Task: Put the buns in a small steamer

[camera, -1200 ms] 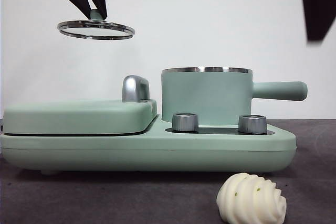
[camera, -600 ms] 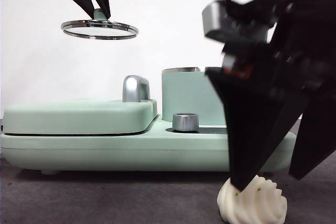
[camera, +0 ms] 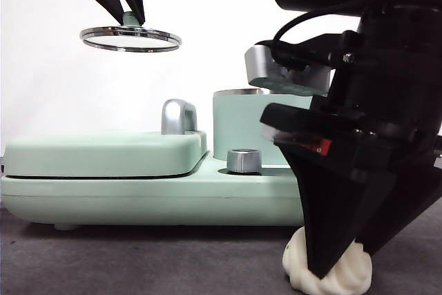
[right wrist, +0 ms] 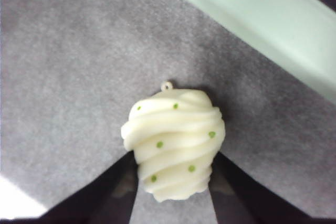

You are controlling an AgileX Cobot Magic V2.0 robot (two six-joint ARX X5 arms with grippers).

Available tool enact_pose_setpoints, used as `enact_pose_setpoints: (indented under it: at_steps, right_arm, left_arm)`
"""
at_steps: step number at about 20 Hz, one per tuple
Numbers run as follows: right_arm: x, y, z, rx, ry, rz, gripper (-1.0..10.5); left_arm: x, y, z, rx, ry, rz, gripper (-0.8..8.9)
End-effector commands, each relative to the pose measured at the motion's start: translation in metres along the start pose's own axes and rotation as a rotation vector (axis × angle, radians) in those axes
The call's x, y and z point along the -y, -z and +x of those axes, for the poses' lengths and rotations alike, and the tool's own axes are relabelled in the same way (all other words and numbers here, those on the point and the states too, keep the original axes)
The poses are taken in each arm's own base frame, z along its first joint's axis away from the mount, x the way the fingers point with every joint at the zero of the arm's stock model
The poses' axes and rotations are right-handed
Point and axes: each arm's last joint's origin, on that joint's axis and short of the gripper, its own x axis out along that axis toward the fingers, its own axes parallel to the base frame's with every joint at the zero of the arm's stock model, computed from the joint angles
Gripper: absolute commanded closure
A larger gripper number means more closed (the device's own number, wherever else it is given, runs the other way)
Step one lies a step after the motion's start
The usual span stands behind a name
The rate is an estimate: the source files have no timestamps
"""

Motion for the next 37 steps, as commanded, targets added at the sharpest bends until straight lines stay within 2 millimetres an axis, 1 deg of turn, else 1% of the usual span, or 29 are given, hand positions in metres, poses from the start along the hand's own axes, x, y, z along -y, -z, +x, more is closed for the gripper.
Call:
enact_pose_setpoints:
  at_steps: [1,3,5,7,8,10,11,13,15,17,19,22,25,28,31,33,36,37]
  right_arm:
    - [-0.009,-0.014,-0.012,0.020,-0.015,-0.003,7.7]
    - [-0.015,-0.027,-0.031,0.012,-0.011,-0.003,7.7]
    - [-0.018,-0.044,-0.060,0.017,-0.009,0.011,7.7]
    - [-0.016,-0.063,-0.093,0.046,-0.008,0.026,7.7]
    - [-0.014,-0.075,-0.110,0.073,-0.007,0.026,7.7]
    - [-0.002,-0.098,-0.138,0.128,0.008,0.020,7.7]
    - [0.005,-0.110,-0.148,0.143,0.023,0.019,7.7]
    - [0.020,-0.132,-0.156,0.148,0.055,0.028,7.6]
    - [0.036,-0.154,-0.154,0.144,0.081,0.047,7.6]
    - [0.052,-0.172,-0.143,0.130,0.102,0.075,7.5]
    - [0.066,-0.183,-0.126,0.097,0.116,0.092,7.5]
    - [0.081,-0.192,-0.099,0.040,0.132,0.117,7.5]
    - [0.087,-0.198,-0.080,0.009,0.136,0.126,7.5]
    - [0.089,-0.203,-0.071,0.024,0.137,0.123,7.4]
    - [0.090,-0.204,-0.067,0.023,0.137,0.124,7.3]
    - [0.090,-0.204,-0.067,0.017,0.138,0.124,7.0]
    - [0.090,-0.204,-0.067,0.014,0.138,0.124,7.0]
    - [0.090,-0.204,-0.067,0.013,0.138,0.124,6.8]
  left_arm:
    - [0.003,-0.005,-0.013,0.065,0.001,0.008,7.63]
    - [0.003,-0.005,-0.014,0.066,0.001,0.008,7.63]
    - [0.003,-0.005,-0.013,0.066,0.001,0.009,7.63]
    - [0.003,-0.005,-0.013,0.066,0.001,0.009,7.63]
    - [0.003,-0.006,-0.013,0.066,0.001,0.009,7.63]
    - [0.003,-0.006,-0.013,0.066,0.001,0.009,7.63]
    - [0.003,-0.006,-0.013,0.066,0.001,0.009,7.63]
    - [0.003,-0.006,-0.013,0.065,0.001,0.009,7.63]
    - [0.003,-0.005,-0.013,0.065,0.001,0.009,7.63]
    - [0.003,-0.005,-0.013,0.065,0.001,0.009,7.63]
    - [0.003,-0.005,-0.013,0.064,0.001,0.009,7.63]
    - [0.003,-0.006,-0.013,0.065,0.001,0.009,7.63]
    - [0.003,-0.005,-0.012,0.064,0.001,0.009,7.63]
    - [0.003,-0.005,-0.012,0.063,0.001,0.009,7.63]
    - [0.003,-0.005,-0.013,0.063,0.001,0.008,7.63]
    - [0.003,-0.005,-0.013,0.063,0.001,0.009,7.63]
    - [0.003,-0.005,-0.012,0.062,0.001,0.009,7.63]
    - [0.003,-0.005,-0.013,0.063,0.001,0.009,7.63]
